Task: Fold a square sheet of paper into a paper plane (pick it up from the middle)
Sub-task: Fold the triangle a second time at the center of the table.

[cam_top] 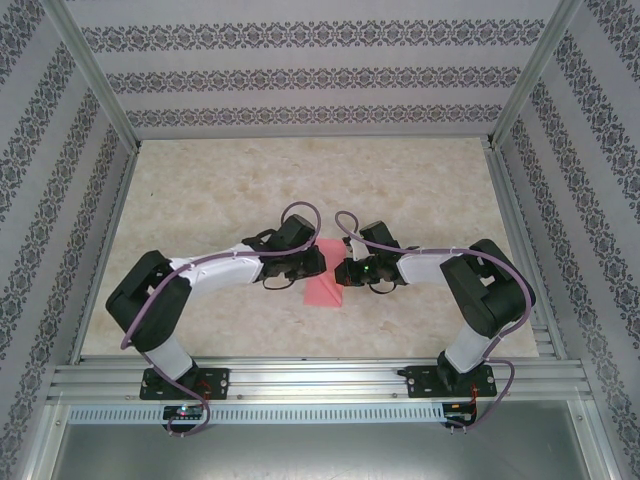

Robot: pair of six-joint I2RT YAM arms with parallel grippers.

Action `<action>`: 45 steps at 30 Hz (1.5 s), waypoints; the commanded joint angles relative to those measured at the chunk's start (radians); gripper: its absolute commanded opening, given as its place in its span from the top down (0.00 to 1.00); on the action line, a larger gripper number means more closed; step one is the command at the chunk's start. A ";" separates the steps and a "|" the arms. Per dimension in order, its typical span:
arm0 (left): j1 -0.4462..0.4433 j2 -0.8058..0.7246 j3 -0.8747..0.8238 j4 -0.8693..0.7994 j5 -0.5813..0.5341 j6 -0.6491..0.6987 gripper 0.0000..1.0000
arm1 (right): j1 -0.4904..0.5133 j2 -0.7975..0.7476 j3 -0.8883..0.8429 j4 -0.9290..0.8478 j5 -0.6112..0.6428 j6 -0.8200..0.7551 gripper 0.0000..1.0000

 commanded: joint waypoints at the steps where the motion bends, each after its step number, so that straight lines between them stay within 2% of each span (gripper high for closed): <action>1: -0.006 0.051 0.024 0.075 0.028 -0.039 0.85 | -0.007 0.027 0.001 -0.019 0.051 -0.023 0.95; 10: -0.006 0.131 0.032 0.153 0.049 -0.072 0.85 | -0.007 0.025 -0.010 -0.016 0.051 -0.022 0.95; 25: -0.006 0.191 -0.026 0.160 0.022 -0.070 0.87 | -0.007 0.014 0.002 -0.022 0.042 -0.004 0.94; 29: -0.008 0.179 -0.070 0.158 -0.002 -0.071 0.88 | -0.009 -0.030 0.016 -0.033 0.035 0.017 0.89; 35: -0.008 0.169 -0.098 0.164 -0.012 -0.071 0.88 | -0.020 -0.103 0.043 -0.098 0.080 0.034 0.74; 40: -0.008 0.163 -0.101 0.167 -0.009 -0.066 0.88 | -0.032 -0.214 0.025 -0.138 0.091 0.067 0.72; 42: -0.007 0.161 -0.101 0.168 -0.011 -0.064 0.88 | -0.025 -0.250 0.003 -0.113 0.051 0.100 0.73; 45: -0.008 0.163 -0.096 0.167 -0.010 -0.064 0.88 | -0.003 -0.274 -0.031 -0.064 -0.021 0.162 0.81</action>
